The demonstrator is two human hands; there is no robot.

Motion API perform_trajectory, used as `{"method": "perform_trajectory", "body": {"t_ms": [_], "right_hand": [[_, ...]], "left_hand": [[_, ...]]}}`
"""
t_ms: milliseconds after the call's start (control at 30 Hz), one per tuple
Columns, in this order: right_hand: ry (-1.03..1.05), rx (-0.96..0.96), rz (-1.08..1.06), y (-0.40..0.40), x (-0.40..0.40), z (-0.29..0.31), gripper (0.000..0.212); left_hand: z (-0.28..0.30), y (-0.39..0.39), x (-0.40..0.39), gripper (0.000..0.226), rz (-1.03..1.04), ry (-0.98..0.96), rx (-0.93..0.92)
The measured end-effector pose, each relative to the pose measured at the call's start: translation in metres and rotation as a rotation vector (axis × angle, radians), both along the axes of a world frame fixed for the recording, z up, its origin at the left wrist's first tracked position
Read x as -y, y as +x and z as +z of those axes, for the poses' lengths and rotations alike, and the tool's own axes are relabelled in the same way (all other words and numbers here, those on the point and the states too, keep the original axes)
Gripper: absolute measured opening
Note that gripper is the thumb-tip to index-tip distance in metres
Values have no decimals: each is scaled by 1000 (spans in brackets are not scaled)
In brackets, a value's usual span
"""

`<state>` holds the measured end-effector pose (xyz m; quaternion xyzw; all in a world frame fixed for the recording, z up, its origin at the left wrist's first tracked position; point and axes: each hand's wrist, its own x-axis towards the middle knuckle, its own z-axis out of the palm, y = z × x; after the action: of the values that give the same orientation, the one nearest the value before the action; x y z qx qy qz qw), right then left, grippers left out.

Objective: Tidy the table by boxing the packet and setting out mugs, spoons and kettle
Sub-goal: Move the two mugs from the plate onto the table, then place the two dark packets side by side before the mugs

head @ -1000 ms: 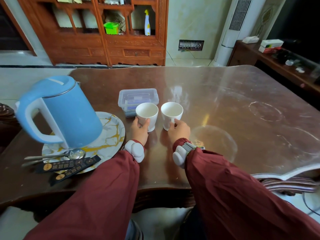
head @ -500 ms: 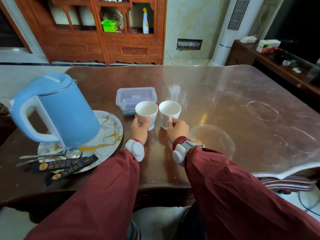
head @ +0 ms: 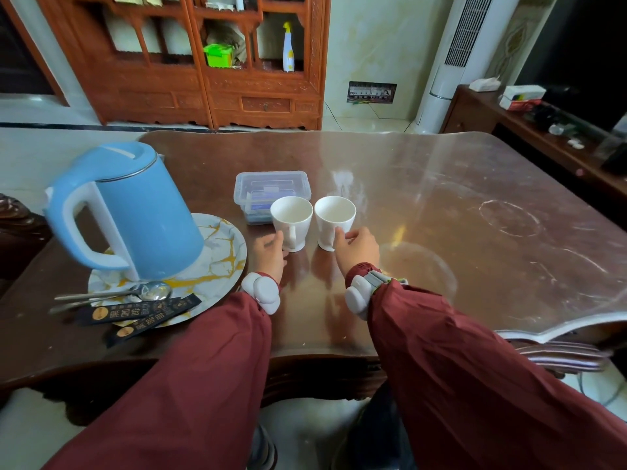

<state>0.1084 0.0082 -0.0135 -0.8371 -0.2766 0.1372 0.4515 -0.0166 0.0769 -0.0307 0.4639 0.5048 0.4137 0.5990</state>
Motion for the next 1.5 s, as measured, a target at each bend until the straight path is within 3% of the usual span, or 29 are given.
{"method": "perform_trajectory", "body": {"t_ms": [233,600,700,933,1067,1333,1500], "right_hand": [[-71,102,276,-35,1,15,48],[-102,179,479,-118,-11,12,44],[-96,170,531,-139,-16,4,44],[-108,137,678,-181,-33,-25,21],[-172,162,753,-202,-42,-41,28],[-297,183,796,-218,-55,-53,24],[-291,138,778,-218,-56,-54,24]], "left_hand": [[15,-23,15,25,-15,-7,5],[18,-116,4,28,129,65,-68],[12,-140,3,21,201,109,-201],[2,-200,-3,13,449,225,-536],[-10,-230,-8,14,593,206,-707],[-30,-249,-13,38,617,58,-569],[-33,-244,-6,27,583,-1,-411]]}}
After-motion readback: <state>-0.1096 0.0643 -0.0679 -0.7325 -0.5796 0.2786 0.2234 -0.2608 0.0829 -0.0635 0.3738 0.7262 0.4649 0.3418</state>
